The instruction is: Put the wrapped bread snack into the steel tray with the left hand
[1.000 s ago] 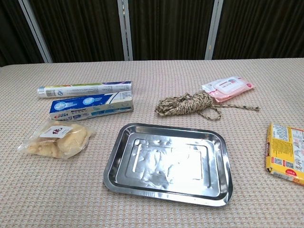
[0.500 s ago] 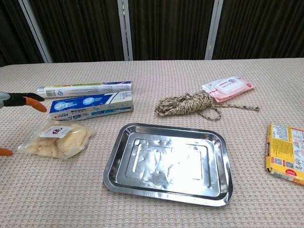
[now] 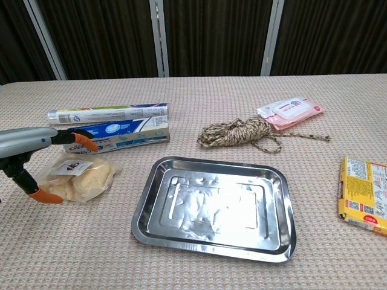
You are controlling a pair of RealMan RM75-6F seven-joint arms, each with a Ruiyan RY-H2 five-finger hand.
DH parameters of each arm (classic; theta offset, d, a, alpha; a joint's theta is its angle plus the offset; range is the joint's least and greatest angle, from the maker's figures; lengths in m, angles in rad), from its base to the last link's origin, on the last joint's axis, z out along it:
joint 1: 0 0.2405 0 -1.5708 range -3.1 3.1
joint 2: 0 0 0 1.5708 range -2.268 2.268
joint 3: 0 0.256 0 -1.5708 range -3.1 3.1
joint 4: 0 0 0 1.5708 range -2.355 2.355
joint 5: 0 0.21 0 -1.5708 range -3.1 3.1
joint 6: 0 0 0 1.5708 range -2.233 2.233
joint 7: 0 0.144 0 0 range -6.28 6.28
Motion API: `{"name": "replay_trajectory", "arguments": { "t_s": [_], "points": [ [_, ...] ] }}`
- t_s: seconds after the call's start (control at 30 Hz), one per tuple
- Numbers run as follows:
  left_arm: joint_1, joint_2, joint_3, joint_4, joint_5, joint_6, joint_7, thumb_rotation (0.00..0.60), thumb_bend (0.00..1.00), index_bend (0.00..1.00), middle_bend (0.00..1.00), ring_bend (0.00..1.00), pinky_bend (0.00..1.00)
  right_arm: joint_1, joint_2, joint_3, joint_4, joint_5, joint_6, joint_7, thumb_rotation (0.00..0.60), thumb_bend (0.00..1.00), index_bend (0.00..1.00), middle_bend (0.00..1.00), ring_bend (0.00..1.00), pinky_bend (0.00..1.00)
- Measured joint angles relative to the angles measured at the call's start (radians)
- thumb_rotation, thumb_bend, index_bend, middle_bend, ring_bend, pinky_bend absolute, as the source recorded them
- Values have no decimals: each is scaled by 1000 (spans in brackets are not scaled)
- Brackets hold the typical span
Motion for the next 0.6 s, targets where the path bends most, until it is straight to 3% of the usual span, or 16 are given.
{"name": "replay_trajectory", "arguments": {
  "t_s": [0.33, 0.47, 0.6],
  "points": [
    [-37, -43, -6, 37, -44, -44, -27, 600, 166, 151, 0, 0, 123, 3, -1, 2, 6, 4, -9, 3, 600, 0, 7, 0, 0, 0],
    [-51, -57, -9, 49, -67, -63, -33, 600, 233, 206, 4, 13, 235, 3, -2, 1, 5, 6, -10, 0, 600, 0, 7, 0, 0, 0],
    [-61, -68, -6, 69, -84, -78, -35, 600, 353, 320, 101, 122, 360, 1, -2, 2, 7, 8, -8, 1, 600, 0, 7, 0, 0, 0]
  ]
}}
